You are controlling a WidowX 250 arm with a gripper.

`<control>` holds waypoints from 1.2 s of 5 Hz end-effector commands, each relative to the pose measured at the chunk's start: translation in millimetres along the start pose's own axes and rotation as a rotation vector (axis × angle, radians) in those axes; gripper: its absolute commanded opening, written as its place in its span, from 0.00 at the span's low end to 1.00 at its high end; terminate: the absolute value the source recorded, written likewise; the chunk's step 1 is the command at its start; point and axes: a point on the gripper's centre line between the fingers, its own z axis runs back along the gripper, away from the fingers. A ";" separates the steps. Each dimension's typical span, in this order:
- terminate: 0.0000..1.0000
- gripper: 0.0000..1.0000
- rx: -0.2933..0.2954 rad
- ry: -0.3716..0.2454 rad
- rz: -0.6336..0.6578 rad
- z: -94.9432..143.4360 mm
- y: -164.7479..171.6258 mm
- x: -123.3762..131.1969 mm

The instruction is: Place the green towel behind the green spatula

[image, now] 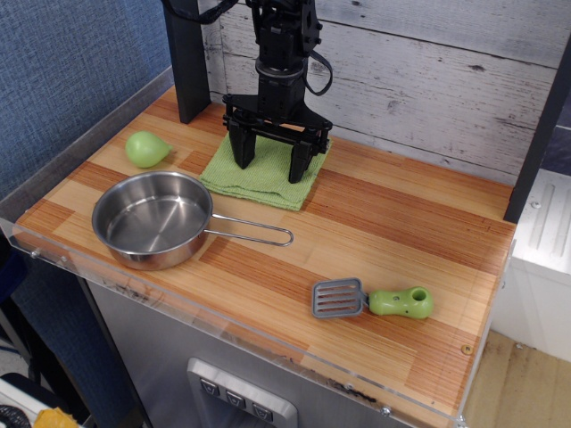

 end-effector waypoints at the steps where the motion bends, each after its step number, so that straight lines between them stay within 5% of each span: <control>1: 0.00 1.00 -0.033 -0.015 -0.067 2.8 -39.4 -4.1; 4: 0.00 1.00 -0.092 -0.028 -0.234 12.6 -110.2 -17.1; 6: 0.00 1.00 -0.098 -0.016 -0.394 13.1 -156.4 -56.6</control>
